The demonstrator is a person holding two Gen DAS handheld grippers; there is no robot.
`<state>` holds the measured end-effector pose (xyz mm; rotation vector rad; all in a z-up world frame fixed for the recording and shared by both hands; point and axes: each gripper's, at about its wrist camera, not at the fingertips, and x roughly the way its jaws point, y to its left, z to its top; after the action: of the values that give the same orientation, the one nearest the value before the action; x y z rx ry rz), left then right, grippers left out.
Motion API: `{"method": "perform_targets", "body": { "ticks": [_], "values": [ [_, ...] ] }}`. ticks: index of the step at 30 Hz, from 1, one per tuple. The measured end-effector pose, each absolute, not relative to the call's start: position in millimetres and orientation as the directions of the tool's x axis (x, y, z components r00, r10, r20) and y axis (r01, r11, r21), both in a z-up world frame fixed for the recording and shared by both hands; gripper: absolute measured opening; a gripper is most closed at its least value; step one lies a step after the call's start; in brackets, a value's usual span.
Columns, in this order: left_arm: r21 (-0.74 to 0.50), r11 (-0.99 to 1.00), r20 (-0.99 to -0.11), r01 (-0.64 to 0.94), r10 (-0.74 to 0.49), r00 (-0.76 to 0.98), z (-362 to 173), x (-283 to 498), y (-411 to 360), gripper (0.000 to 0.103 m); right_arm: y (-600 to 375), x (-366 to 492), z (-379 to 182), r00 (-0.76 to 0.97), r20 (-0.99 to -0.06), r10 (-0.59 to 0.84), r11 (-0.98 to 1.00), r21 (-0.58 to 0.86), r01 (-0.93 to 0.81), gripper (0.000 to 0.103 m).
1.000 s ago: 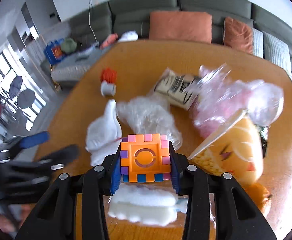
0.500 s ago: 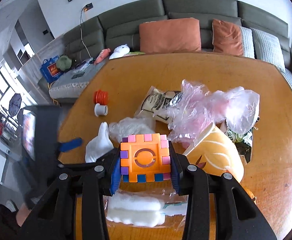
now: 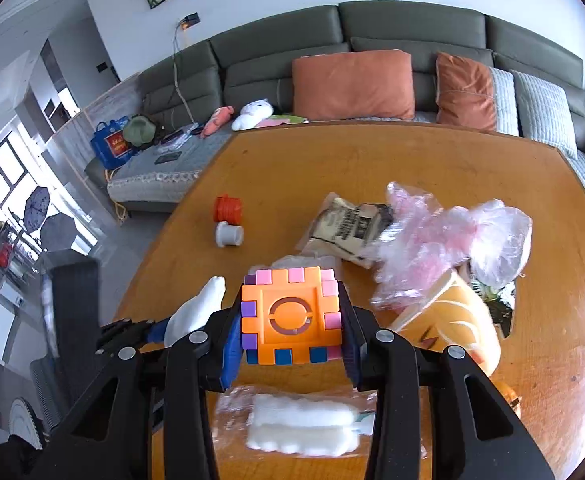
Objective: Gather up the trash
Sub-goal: 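Carry the white cloth and toy cube to the bin and release both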
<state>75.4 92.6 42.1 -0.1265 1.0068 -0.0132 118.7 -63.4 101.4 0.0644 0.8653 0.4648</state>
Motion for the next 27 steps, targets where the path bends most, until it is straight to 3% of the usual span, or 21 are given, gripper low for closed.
{"method": "perform_targets", "body": {
  "ticks": [9, 27],
  "values": [
    [-0.146, 0.976, -0.810, -0.161, -0.025, 0.586, 70, 1, 155, 0.037, 19, 82, 110, 0.458, -0.711, 0.534, 0.804, 0.258, -0.536, 0.042],
    [-0.135, 0.759, -0.833, -0.637, 0.260, 0.487, 61, -188, 356, 0.037, 238, -27, 115, 0.117, -0.721, 0.683, 0.456, 0.297, -0.839, 0.042]
  ]
}}
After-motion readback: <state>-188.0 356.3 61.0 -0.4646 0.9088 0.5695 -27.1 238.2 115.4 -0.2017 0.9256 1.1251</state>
